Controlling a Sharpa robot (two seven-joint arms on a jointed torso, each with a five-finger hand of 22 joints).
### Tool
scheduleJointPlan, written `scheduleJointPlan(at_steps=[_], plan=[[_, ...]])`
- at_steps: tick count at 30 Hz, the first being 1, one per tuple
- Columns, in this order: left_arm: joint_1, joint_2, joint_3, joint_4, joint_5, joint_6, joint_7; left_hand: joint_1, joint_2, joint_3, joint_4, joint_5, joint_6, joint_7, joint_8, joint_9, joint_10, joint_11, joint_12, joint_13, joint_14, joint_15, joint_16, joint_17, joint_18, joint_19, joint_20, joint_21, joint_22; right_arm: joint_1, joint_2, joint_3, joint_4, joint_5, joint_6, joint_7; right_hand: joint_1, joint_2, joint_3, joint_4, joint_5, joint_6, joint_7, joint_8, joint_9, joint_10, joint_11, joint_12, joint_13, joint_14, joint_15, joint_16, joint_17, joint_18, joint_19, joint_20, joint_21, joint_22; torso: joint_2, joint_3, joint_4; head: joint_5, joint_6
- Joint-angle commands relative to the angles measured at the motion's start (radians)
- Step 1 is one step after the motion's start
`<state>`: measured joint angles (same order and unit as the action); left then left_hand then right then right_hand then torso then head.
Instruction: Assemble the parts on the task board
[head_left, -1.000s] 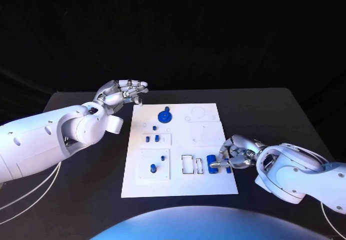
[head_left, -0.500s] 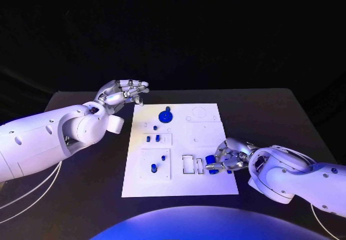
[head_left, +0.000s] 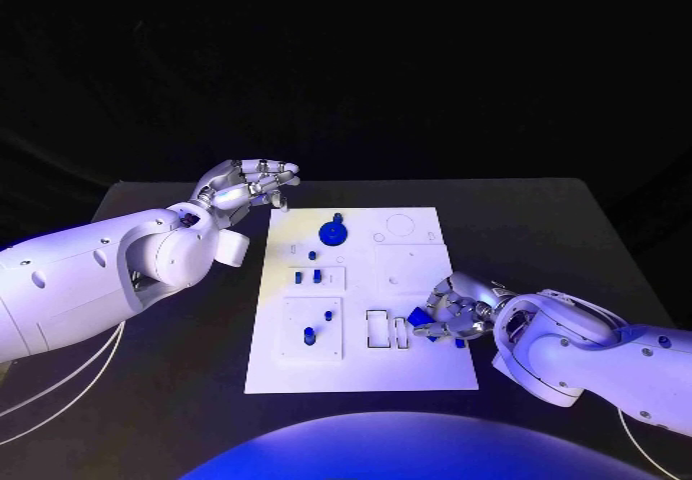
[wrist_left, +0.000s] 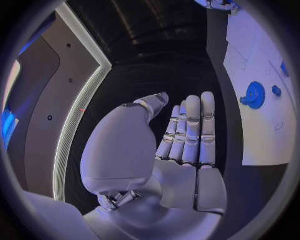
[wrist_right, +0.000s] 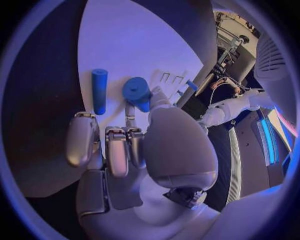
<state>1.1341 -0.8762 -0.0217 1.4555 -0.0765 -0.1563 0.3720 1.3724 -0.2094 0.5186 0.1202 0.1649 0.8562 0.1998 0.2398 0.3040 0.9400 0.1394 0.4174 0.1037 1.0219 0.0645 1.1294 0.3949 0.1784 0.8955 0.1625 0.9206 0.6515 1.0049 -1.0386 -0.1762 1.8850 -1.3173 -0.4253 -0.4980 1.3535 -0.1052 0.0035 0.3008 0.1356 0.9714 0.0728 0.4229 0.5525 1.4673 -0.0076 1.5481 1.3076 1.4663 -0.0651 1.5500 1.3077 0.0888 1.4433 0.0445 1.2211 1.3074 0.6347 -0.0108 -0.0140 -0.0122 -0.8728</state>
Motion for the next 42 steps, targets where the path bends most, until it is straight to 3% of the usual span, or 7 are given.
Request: scheduleJointPlan(at_steps=[1,3,8,9,17,30,42], plan=[[0.0,0.001,0.001,0.003,0.005,0.015,0.004,0.008,-0.001,-0.004,0.0,0.0,-0.004,0.002,-0.001,0.001,-0.008,-0.001,0.004,0.001,-0.008,0.001,-0.005,-0.001,0.006,0.008,-0.001,-0.006,-0.001,-0.008,-0.009,-0.007,-0.002,0.034,-0.028,-0.049,0.088,0.061,0.081,-0.013,0.003,0.036,-0.018,0.0,0.005,0.094,-0.01,0.007,0.247,0.091,-0.013,0.004,0.195,-0.018,0.001,-0.011,0.006,0.088,-0.001,0.0001,-0.0013,-0.001,0.0],[0.0,0.001,0.001,0.002,0.005,0.015,0.004,0.008,-0.001,-0.004,0.0,0.0,-0.004,0.002,-0.001,0.001,-0.008,-0.001,0.004,0.001,-0.008,0.001,-0.005,-0.001,0.006,0.008,-0.001,-0.006,-0.001,-0.005,-0.015,-0.007,0.006,0.076,-0.045,-0.047,0.09,0.038,0.15,-0.013,0.003,0.049,-0.024,-0.007,0.007,0.095,-0.016,0.008,0.249,0.091,-0.017,0.003,0.194,-0.018,0.001,-0.015,0.005,0.09,-0.001,-0.0004,-0.0015,-0.002,0.0],[0.0,0.003,0.001,0.001,0.005,0.015,0.003,0.008,-0.001,-0.004,0.0,0.0,-0.004,0.002,-0.001,0.001,-0.008,-0.001,0.004,0.001,-0.008,0.001,-0.005,-0.001,0.006,0.008,-0.001,-0.006,-0.001,0.01,-0.026,-0.006,0.03,0.181,-0.082,-0.028,0.074,0.0,0.24,-0.019,0.002,0.062,-0.028,-0.012,0.016,0.096,-0.019,0.009,0.251,0.091,-0.02,0.003,0.195,-0.019,0.003,-0.018,0.003,0.094,-0.001,0.0,-0.002,-0.003,0.0],[0.0,0.004,0.001,0.0,0.005,0.015,0.003,0.008,-0.001,-0.004,0.0,0.0,-0.004,0.002,-0.001,0.001,-0.008,-0.001,0.004,0.001,-0.008,0.001,-0.005,-0.001,0.006,0.008,-0.001,-0.006,-0.001,0.016,-0.027,-0.006,0.035,0.202,-0.088,-0.024,0.045,-0.029,0.31,-0.023,0.0,0.065,-0.028,-0.016,0.026,0.096,-0.019,0.009,0.251,0.091,-0.02,0.003,0.196,-0.018,0.002,-0.019,-0.001,0.095,-0.001,0.0001,-0.0017,-0.003,0.0],[0.0,0.007,0.001,-0.001,0.005,0.015,0.002,0.01,-0.001,-0.004,0.0,0.0,-0.004,0.002,-0.001,0.001,-0.008,-0.001,0.005,0.001,-0.008,0.001,-0.005,-0.001,0.006,0.008,-0.001,-0.007,-0.001,0.054,-0.023,-0.006,0.074,0.292,-0.113,-0.005,0.006,-0.056,0.367,-0.027,-0.002,0.069,-0.027,-0.016,0.038,0.098,-0.019,0.012,0.254,0.091,-0.02,0.004,0.197,-0.019,0.004,-0.019,0.0,0.099,0.0,-0.0002,0.0,-0.003,0.0],[0.0,0.008,0.001,0.003,0.005,0.017,0.001,0.01,-0.001,-0.004,0.0,0.0,-0.004,0.002,-0.001,0.001,-0.008,-0.001,0.005,0.001,-0.008,0.001,-0.005,-0.001,0.006,0.008,-0.001,-0.007,-0.001,0.058,0.062,-0.006,0.057,0.33,-0.095,0.012,-0.107,-0.087,0.4,-0.015,-0.005,0.084,-0.027,-0.012,0.059,0.097,-0.019,0.01,0.253,0.091,-0.019,0.003,0.198,-0.019,0.007,-0.018,-0.002,0.103,0.001,-0.0004,0.0007,-0.001,0.0],[0.0,0.005,0.001,0.006,0.005,0.019,0.0,0.01,-0.001,-0.004,0.0,0.0,-0.004,0.002,-0.001,0.001,-0.008,-0.001,0.005,0.001,-0.008,0.001,-0.005,-0.001,0.006,0.008,-0.001,-0.007,-0.001,0.035,0.115,-0.007,0.018,0.268,-0.056,-0.016,-0.209,-0.108,0.344,-0.014,-0.011,0.109,-0.035,0.007,0.082,0.097,-0.026,0.008,0.252,0.094,-0.025,0.007,0.212,-0.023,0.015,-0.022,0.014,0.115,0.001,-0.0004,-0.0007,0.007,0.0]])
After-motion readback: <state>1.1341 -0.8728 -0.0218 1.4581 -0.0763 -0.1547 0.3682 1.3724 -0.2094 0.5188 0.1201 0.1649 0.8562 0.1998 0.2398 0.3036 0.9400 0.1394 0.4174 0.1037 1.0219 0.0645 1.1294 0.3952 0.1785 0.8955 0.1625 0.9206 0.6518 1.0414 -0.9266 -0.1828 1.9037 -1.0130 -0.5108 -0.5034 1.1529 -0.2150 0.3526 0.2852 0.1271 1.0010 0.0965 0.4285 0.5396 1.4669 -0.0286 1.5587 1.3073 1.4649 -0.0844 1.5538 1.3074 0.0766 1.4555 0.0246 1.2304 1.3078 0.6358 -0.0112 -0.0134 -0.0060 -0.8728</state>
